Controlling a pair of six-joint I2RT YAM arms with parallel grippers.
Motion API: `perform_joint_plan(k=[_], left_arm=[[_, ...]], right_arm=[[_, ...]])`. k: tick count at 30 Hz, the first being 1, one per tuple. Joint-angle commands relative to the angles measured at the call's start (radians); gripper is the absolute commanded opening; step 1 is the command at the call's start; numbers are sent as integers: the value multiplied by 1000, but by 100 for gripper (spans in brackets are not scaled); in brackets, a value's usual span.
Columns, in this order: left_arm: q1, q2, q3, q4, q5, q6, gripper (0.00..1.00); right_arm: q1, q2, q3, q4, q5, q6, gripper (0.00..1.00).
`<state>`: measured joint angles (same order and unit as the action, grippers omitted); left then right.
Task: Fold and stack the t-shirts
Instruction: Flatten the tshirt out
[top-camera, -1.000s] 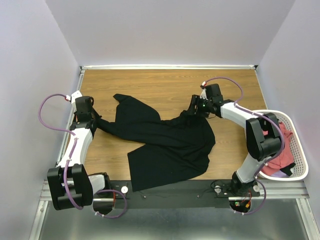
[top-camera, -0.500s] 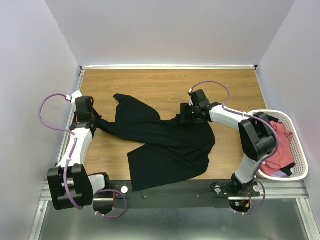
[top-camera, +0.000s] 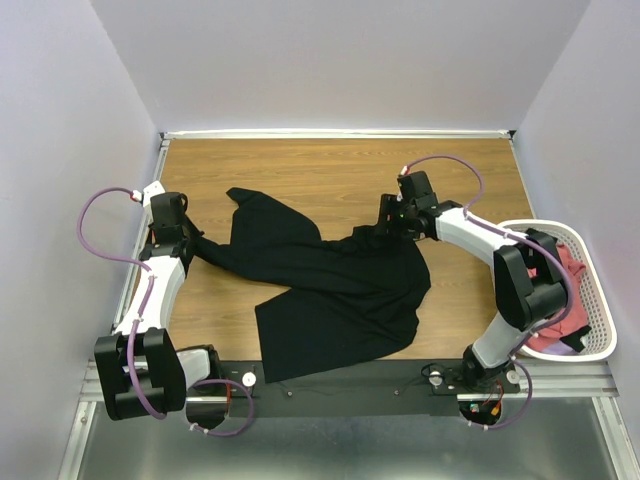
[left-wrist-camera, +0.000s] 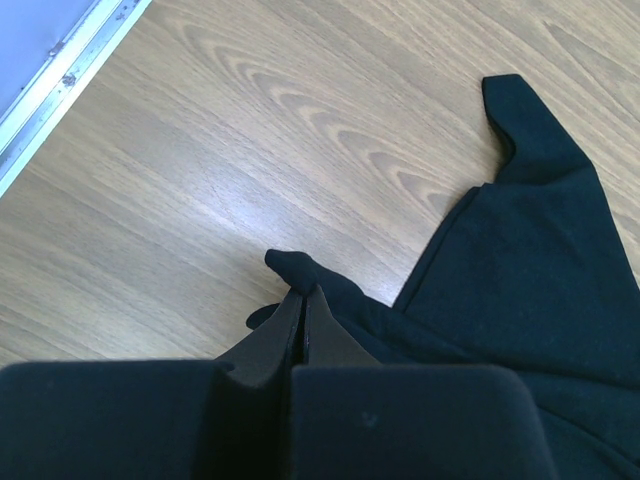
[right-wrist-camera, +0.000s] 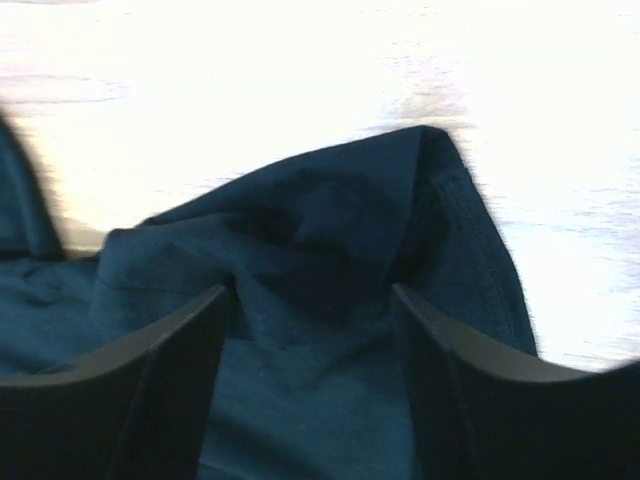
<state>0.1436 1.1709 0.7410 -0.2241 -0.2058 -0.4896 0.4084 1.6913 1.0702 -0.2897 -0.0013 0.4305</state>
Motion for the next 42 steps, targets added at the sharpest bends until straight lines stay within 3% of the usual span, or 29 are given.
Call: perform_joint_plan(k=[1, 8, 17, 31, 42], left_arm=[[-1, -11, -5, 29, 19, 11, 0], [-1, -14, -5, 31, 23, 11, 0], [-1, -13, -6, 34, 34, 11, 0], [1, -14, -6, 34, 29, 13, 0], [-1, -11, -5, 32, 26, 14, 0]], right_arm=[[-3, -16, -41, 37, -80, 95, 68], [-3, -82, -174, 176, -128, 260, 61], [-3, -98, -273, 315, -207, 264, 54], [-26, 14, -155, 357, -118, 163, 53], [-134, 129, 3, 347, -175, 57, 56]])
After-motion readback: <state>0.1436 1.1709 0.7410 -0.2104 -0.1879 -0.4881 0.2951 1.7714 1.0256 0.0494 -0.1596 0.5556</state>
